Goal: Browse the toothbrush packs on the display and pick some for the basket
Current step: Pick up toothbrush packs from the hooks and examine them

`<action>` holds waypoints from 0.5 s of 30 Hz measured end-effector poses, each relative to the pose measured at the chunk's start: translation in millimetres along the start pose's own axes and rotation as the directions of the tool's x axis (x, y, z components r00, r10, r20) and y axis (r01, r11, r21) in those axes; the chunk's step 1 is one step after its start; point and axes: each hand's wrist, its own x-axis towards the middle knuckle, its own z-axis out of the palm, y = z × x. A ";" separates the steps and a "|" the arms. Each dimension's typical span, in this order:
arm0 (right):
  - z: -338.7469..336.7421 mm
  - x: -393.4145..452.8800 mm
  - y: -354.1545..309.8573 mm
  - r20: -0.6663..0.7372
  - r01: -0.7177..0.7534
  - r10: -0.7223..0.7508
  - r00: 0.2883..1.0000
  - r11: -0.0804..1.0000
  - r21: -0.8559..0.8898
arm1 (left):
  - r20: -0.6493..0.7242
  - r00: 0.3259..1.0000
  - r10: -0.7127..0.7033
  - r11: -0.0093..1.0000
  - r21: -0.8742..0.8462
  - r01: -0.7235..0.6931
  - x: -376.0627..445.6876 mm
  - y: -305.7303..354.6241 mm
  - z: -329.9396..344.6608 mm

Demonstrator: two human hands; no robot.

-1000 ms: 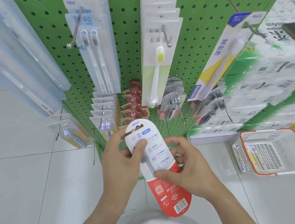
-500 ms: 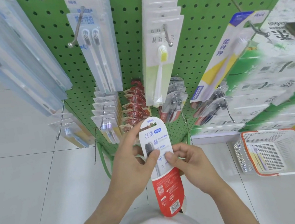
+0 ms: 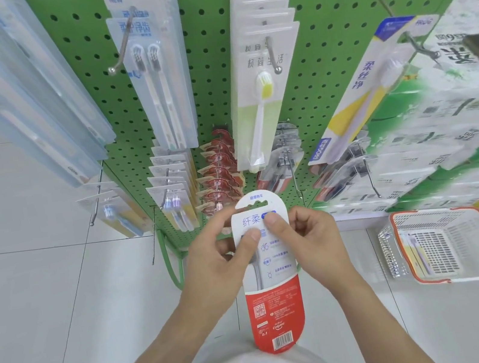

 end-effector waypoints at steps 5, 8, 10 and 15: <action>8.9 1.0 -3.1 0.035 0.070 -0.067 0.997 0.993 -0.091 | -0.138 0.990 0.027 0.998 -0.059 -0.035 3.5 10.1 -1.4; 11.6 3.1 -1.3 0.016 0.066 -0.065 0.998 0.993 -0.099 | -0.144 0.990 0.000 0.998 -0.068 -0.010 7.7 4.9 -3.5; 10.4 3.4 0.0 0.008 0.050 -0.049 0.999 0.995 -0.090 | -0.125 0.992 -0.033 0.998 -0.060 0.026 7.6 -0.2 -3.4; 5.4 7.8 -1.1 -0.066 0.036 -0.041 0.997 0.997 -0.070 | 0.021 0.996 -0.087 0.996 0.031 0.086 4.0 -15.2 -4.4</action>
